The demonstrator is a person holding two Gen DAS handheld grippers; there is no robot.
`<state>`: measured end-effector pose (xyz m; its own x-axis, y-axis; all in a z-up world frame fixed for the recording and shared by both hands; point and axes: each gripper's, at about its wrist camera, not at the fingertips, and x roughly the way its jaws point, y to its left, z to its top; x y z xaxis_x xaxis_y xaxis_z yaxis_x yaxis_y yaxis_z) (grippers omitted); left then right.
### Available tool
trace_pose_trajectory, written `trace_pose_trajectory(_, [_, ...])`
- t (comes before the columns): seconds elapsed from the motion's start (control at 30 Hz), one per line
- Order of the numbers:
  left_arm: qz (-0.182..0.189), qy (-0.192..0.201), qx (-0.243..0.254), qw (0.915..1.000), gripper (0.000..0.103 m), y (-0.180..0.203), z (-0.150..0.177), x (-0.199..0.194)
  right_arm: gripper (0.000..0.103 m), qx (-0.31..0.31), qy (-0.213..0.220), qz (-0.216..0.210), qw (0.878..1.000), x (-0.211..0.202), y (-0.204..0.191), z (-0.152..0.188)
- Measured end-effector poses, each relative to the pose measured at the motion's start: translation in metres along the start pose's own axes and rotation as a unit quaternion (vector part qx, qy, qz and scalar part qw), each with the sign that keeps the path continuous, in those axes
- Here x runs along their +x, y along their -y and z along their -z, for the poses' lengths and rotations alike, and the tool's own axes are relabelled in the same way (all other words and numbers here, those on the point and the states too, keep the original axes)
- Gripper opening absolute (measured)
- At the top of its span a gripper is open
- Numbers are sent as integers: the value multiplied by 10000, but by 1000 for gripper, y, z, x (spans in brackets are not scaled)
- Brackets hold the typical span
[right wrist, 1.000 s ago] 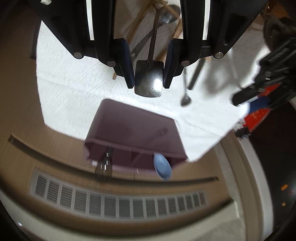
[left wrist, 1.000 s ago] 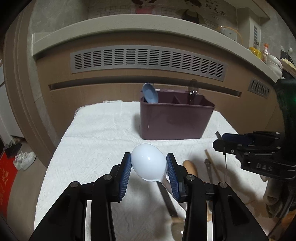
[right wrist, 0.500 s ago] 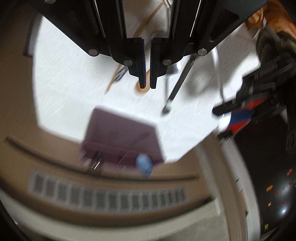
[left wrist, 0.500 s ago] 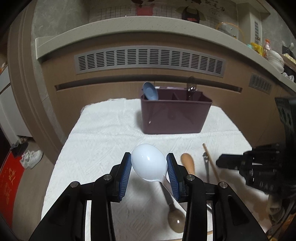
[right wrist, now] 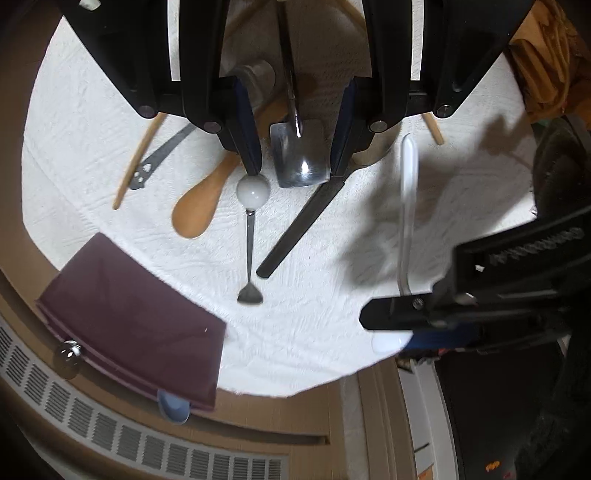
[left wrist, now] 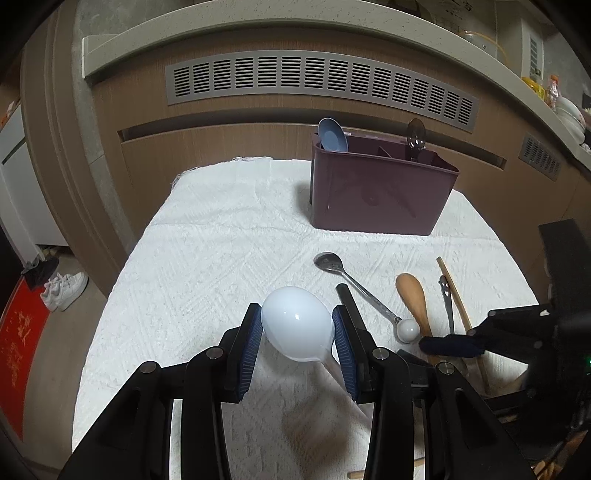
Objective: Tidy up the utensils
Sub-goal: 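Grasp the gray spatula by its handle with the right tool, then carry the white spoon and gray spatula over the caddy and release both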
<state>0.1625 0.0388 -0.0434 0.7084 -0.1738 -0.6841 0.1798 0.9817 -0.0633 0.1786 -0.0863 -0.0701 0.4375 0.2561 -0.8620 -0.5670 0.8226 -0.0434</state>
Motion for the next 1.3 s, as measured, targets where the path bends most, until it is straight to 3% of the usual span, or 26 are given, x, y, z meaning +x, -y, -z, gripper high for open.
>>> trace_pose_trajectory(0.47, [15, -35, -89, 10000, 40, -4, 4, 0, 37, -547, -396, -223, 9975, 15, -6, -6])
trace_pose_trajectory(0.53, [12, -39, -85, 10000, 40, -4, 4, 0, 30, -582, -433, -239, 9971, 16, -6, -9])
trace_pose_trajectory(0.6, [33, -47, -74, 10000, 40, -4, 5, -3, 30, -518, -429, -251, 9974, 16, -5, -11])
trace_pose_trajectory(0.87, [433, 237, 123, 9987, 40, 12, 10, -27, 30, -14, 280, -128, 9995, -28, 11, -1])
trace_pose_trajectory(1.07, [521, 535, 201, 9970, 39, 26, -7, -46, 30, 527, 1027, 95, 9933, -75, 39, 4])
trace_pose_trajectory(1.2, [362, 945, 531, 9935, 39, 42, -48, -63, 30, 805, 1607, 212, 9835, -105, 59, -9])
trace_pose_trajectory(1.3, [-20, 1739, 896, 9807, 39, 59, -97, -85, 30, 896, 2213, 376, 9703, -142, 76, -33])
